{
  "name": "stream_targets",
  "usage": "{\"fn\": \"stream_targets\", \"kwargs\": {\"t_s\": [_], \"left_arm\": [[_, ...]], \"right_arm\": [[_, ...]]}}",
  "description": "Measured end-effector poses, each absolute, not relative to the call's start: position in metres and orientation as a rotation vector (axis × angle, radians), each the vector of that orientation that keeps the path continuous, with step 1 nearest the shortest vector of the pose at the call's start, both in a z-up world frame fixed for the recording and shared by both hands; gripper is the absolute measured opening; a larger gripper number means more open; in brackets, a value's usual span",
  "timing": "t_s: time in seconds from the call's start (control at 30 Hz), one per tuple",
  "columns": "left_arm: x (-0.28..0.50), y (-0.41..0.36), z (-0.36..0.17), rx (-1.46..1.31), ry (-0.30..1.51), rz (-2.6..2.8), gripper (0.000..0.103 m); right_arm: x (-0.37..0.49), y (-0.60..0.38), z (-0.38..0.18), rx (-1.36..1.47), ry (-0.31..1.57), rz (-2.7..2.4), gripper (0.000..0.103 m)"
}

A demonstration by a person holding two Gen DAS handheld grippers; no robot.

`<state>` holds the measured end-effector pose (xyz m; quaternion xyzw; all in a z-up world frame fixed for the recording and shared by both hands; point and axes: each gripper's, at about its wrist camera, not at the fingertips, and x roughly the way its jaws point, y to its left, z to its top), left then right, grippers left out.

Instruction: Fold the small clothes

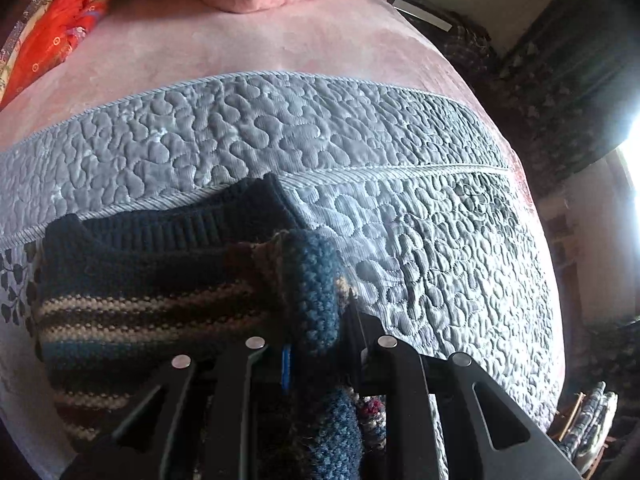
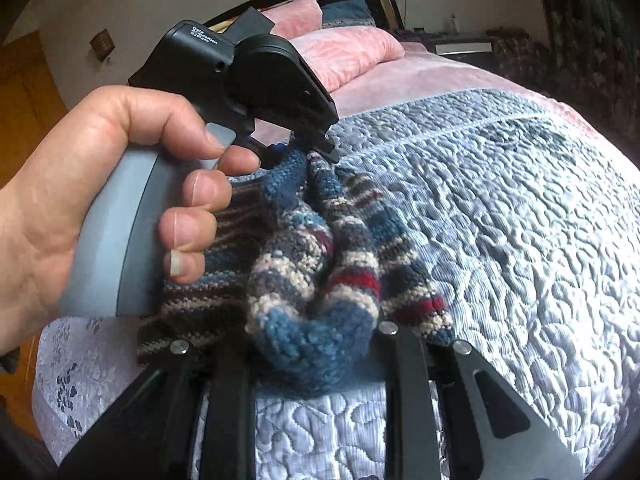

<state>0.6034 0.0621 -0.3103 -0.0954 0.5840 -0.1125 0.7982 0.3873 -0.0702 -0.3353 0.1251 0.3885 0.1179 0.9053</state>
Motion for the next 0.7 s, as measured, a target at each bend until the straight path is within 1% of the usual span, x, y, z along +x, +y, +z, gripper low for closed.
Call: {"fn": "stream_targets", "kwargs": {"t_s": [0.1,0.2,0.23,0.27,0.3,0.33,0.37,0.43,0.5,0.6,0.7], "left_arm": [[0.601,0.058,-0.316,-0.193,1.235,-0.238,0.022],[0.599,0.057,-0.318,-0.199,1.198,-0.254,0.027],[0.598,0.057,-0.318,-0.211,1.180,-0.269,0.029],[0.598,0.060,-0.315,-0.231,1.154,-0.284,0.033],[0.598,0.061,-0.313,-0.243,1.142,-0.291,0.034],[0.598,0.063,-0.310,-0.257,1.126,-0.303,0.040],[0.598,0.065,-0.307,-0.265,1.115,-0.312,0.049],[0.597,0.072,-0.295,-0.279,1.077,-0.325,0.059],[0.595,0.080,-0.282,-0.276,1.047,-0.337,0.059],[0.589,0.102,-0.264,-0.272,1.020,-0.352,0.060],[0.571,0.132,-0.248,-0.279,0.996,-0.373,0.063]], "right_arm": [[0.388,-0.075,-0.343,0.275,0.816,0.254,0.020],[0.390,-0.085,-0.350,0.326,0.838,0.270,0.021],[0.391,-0.090,-0.354,0.360,0.852,0.280,0.024],[0.393,-0.096,-0.357,0.375,0.862,0.286,0.030],[0.394,-0.098,-0.359,0.376,0.868,0.290,0.034],[0.396,-0.104,-0.361,0.383,0.882,0.305,0.043],[0.399,-0.110,-0.364,0.410,0.899,0.329,0.050],[0.407,-0.128,-0.370,0.519,0.943,0.397,0.057],[0.415,-0.142,-0.373,0.598,0.985,0.462,0.059],[0.428,-0.156,-0.375,0.655,1.049,0.564,0.065],[0.445,-0.164,-0.374,0.710,1.108,0.647,0.074]]}}
